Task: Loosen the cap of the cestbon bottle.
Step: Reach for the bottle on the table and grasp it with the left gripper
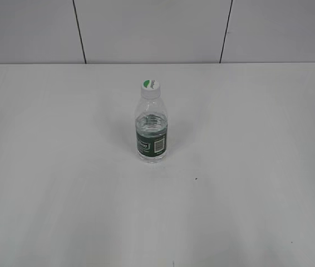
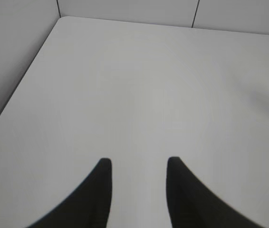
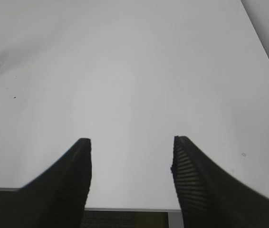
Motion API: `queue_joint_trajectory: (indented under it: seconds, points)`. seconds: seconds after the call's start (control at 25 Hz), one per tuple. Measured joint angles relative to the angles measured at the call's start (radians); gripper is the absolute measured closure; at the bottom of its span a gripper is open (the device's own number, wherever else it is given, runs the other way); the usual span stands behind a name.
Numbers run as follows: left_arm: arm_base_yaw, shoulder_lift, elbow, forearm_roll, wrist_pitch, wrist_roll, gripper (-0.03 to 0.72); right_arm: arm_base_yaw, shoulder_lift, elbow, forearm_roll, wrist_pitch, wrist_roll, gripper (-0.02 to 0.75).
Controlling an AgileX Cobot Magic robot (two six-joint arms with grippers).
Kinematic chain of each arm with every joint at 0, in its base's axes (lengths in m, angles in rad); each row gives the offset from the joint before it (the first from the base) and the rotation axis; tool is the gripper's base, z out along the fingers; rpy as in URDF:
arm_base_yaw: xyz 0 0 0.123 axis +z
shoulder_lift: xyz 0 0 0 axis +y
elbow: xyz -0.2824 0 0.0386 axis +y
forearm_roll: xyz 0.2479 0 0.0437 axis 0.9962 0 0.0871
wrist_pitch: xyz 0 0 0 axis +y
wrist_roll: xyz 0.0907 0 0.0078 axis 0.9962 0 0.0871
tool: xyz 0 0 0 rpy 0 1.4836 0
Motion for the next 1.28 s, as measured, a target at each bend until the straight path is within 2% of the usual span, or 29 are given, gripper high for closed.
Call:
queue_joint_trajectory:
  seconds: [1.28]
  points:
    - [0.0, 0.004, -0.007, -0.004, -0.015, 0.0, 0.444, 0.0, 0.0, 0.0, 0.0, -0.001, 0.0, 0.318]
